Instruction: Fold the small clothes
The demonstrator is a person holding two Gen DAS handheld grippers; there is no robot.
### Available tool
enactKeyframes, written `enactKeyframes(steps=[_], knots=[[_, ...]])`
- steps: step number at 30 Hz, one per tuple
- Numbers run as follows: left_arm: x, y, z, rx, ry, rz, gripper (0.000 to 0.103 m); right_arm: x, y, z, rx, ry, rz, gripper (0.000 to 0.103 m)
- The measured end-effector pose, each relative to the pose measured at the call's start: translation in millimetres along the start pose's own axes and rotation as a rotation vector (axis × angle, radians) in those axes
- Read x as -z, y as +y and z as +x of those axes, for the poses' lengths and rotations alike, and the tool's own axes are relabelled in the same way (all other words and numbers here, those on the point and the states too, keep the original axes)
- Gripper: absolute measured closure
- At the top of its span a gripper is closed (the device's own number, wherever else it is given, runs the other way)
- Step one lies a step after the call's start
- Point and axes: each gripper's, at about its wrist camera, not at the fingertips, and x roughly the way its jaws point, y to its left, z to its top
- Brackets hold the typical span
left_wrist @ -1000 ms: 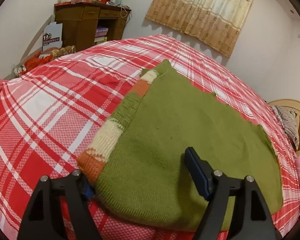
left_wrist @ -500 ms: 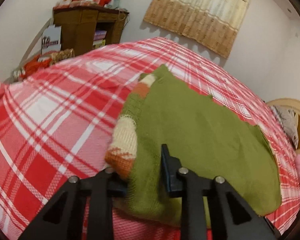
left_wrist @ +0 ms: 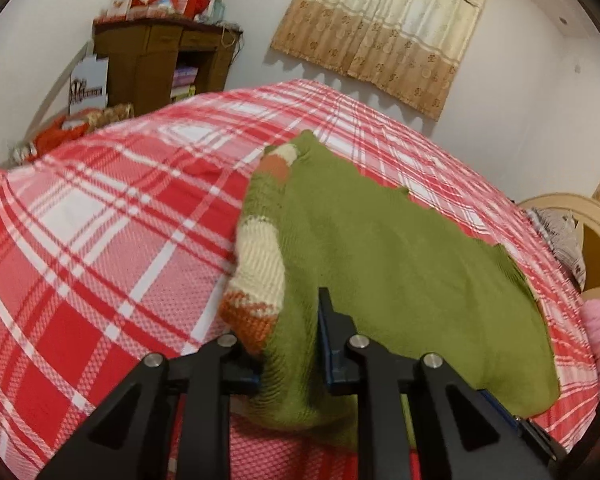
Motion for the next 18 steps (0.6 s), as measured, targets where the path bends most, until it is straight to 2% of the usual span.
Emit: enactKeyframes(steps=[1, 2, 7, 10, 13, 15, 16, 17, 18], knots=[[-1, 5, 2, 0.003, 0.006, -0.036, 0.070, 0, 0, 0, 0.001, 0.001, -0.001, 0.093], [-2, 10, 4, 0.009, 0.011, -0.069, 0.066, 0, 0, 0, 0.000, 0.001, 0.000, 0.093], [1, 28, 4, 0.119, 0.003, -0.172, 0.065, -5, -5, 2, -0.019, 0.027, 0.020, 0.093], [2, 28, 4, 0.132, 0.000, -0.179, 0.065, -26, -9, 2, -0.043, 0.078, 0.026, 0.093], [2, 24, 3, 0.140, -0.008, -0.173, 0.060, -61, -2, -6, -0.075, 0.034, 0.005, 0.090], [2, 25, 3, 0.155, -0.012, -0.174, 0.056, -93, 7, 0, -0.131, 0.034, -0.004, 0.066], [2, 25, 2, 0.163, -0.014, -0.176, 0.056, -104, 11, 6, -0.154, 0.045, -0.005, 0.042], [3, 26, 2, 0.169, -0.015, -0.180, 0.056, -116, 17, 16, -0.175, 0.057, -0.014, 0.036], [3, 27, 2, 0.177, -0.017, -0.185, 0.056, -128, 25, 27, -0.188, 0.066, -0.040, 0.036]])
